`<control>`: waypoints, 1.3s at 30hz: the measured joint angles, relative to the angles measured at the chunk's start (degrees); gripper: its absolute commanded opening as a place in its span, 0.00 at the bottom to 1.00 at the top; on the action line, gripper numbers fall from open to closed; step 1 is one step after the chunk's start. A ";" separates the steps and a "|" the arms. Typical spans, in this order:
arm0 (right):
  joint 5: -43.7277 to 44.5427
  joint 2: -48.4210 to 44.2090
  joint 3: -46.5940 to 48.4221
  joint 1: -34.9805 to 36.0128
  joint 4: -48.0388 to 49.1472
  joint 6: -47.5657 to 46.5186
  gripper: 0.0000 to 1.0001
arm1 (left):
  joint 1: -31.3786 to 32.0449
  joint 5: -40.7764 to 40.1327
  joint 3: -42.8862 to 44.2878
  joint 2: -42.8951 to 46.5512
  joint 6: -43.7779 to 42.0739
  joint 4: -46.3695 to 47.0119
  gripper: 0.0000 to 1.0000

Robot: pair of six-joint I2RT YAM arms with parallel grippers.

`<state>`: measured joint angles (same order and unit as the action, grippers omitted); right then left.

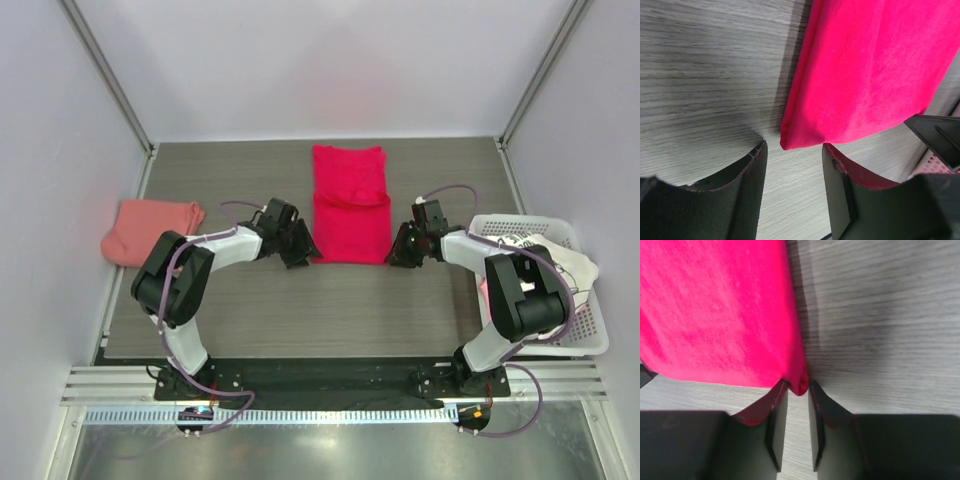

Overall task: Fold and stack the t-shirts
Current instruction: Fold the tshirt

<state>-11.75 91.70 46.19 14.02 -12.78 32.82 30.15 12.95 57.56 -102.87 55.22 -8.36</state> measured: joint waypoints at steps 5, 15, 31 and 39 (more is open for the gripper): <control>-0.39 1.27 0.31 0.02 1.42 0.04 0.12 | 0.66 -0.15 0.20 -0.79 0.35 0.26 0.36; -0.48 1.66 0.26 0.11 3.13 0.09 0.01 | 1.33 -2.34 0.39 -2.43 2.47 2.51 0.00; -1.25 -32.65 -11.52 5.86 -6.16 1.40 0.01 | 8.11 -4.96 -15.63 22.99 2.25 -0.72 0.00; -0.90 -50.60 -10.36 6.62 -19.45 3.02 0.01 | 10.05 -2.56 -20.76 42.16 6.01 -6.05 0.00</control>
<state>-12.64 41.10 35.83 20.64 -32.23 35.83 40.21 10.39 36.80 -60.71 61.23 -14.41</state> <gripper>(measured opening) 0.049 0.012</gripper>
